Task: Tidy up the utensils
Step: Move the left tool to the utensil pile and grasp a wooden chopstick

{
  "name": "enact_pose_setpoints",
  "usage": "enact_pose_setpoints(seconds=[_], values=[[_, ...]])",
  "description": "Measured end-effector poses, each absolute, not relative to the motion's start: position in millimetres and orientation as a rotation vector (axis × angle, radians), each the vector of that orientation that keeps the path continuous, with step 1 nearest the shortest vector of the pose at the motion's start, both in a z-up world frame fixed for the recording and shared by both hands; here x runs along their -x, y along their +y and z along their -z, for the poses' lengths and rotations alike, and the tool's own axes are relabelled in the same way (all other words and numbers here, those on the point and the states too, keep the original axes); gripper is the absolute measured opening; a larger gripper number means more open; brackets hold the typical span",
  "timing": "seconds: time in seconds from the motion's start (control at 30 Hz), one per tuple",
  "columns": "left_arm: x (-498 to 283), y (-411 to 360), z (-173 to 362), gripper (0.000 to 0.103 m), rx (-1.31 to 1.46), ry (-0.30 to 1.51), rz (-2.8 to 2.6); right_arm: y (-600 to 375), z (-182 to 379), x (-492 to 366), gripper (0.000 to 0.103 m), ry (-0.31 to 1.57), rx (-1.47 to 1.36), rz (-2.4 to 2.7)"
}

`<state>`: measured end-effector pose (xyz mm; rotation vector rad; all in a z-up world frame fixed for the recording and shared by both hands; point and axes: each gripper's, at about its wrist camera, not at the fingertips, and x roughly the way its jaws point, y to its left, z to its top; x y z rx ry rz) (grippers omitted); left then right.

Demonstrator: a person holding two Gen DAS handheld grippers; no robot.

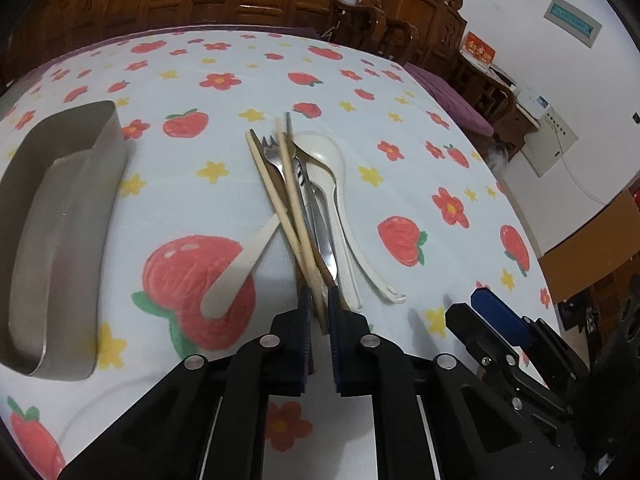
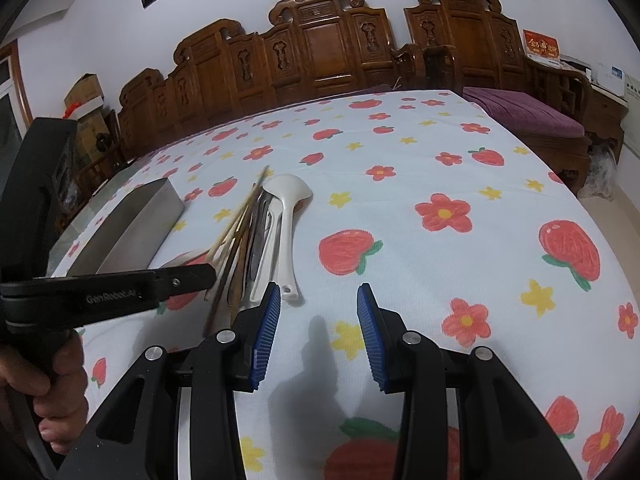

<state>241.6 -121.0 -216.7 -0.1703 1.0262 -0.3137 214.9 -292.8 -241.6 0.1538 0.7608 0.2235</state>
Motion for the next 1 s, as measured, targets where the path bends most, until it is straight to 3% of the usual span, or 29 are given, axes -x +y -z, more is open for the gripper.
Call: enact_pose_setpoints(seconds=[0.9,1.0], values=[[-196,-64,173,0.004,0.013,0.84,0.288,-208,240,-235,0.042,0.779,0.0,-0.392],[-194,-60,172,0.004,0.019,0.835,0.289,-200,245,-240,0.034,0.796,0.03,-0.394]])
